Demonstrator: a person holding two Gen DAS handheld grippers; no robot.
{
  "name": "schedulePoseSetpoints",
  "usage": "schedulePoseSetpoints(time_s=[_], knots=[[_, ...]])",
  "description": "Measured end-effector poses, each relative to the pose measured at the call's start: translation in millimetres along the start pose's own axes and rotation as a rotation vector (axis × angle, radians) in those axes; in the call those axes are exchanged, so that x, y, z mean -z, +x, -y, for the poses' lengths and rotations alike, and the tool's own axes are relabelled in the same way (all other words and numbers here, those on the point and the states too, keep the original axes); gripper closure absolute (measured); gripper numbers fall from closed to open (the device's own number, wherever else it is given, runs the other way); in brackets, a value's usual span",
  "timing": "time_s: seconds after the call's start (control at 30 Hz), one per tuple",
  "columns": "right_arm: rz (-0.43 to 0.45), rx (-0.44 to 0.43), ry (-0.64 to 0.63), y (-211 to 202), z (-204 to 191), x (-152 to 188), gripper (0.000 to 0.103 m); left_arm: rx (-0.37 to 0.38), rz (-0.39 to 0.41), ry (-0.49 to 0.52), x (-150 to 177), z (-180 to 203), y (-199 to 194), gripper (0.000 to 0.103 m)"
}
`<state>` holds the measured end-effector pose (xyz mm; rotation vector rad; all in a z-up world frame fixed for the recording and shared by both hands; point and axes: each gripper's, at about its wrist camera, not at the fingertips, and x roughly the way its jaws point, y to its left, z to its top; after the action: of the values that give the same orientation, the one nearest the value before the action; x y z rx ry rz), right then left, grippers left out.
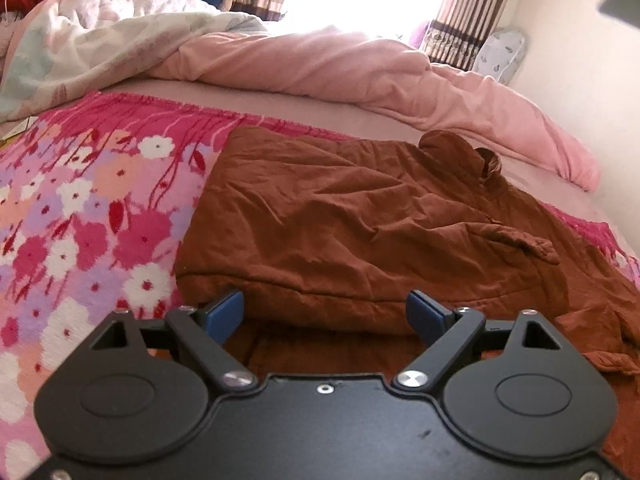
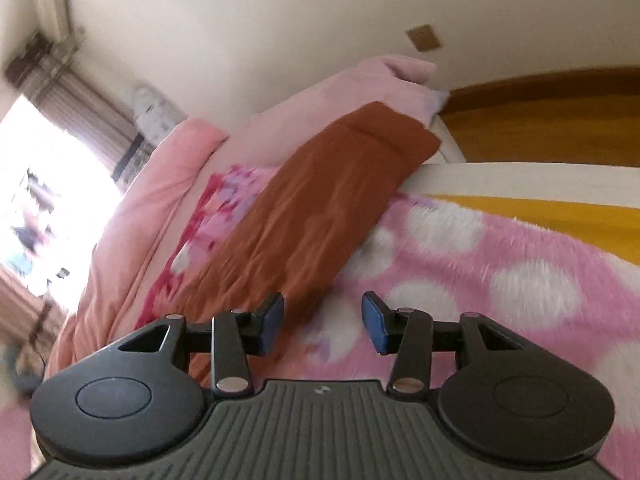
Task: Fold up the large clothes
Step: 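Move the right gripper to the other sleeve and grasp its cuff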
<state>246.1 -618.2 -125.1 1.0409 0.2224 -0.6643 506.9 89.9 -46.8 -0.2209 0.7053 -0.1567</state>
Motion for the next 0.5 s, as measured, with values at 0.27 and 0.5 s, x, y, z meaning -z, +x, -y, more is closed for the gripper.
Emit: schedulePoseSetpoints(time_s=[0.27,0.5], knots=[[0.089,-0.050,0.130,31,13,-24,0.048,-0.028,-0.012,-0.003,0,1,10,0.013],[0.121,-0.036,0.127,36,10,-32,0.048,-0.037,-0.017,0.010,-1,3,15,0.013]])
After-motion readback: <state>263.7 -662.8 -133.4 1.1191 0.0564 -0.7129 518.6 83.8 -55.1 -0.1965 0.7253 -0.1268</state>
